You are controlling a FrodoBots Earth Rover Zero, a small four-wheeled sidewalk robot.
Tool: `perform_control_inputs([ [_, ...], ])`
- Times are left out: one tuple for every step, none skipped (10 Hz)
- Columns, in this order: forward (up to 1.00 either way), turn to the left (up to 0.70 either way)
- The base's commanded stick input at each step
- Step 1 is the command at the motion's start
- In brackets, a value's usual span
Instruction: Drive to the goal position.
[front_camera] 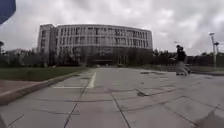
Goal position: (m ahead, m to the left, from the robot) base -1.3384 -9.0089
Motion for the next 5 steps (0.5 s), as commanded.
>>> perform_control_inputs([
  [0.7,0.0],
  [0.7,0.0],
  [0.7,0.0],
  [0.7,0.0],
  [0.7,0.0],
])
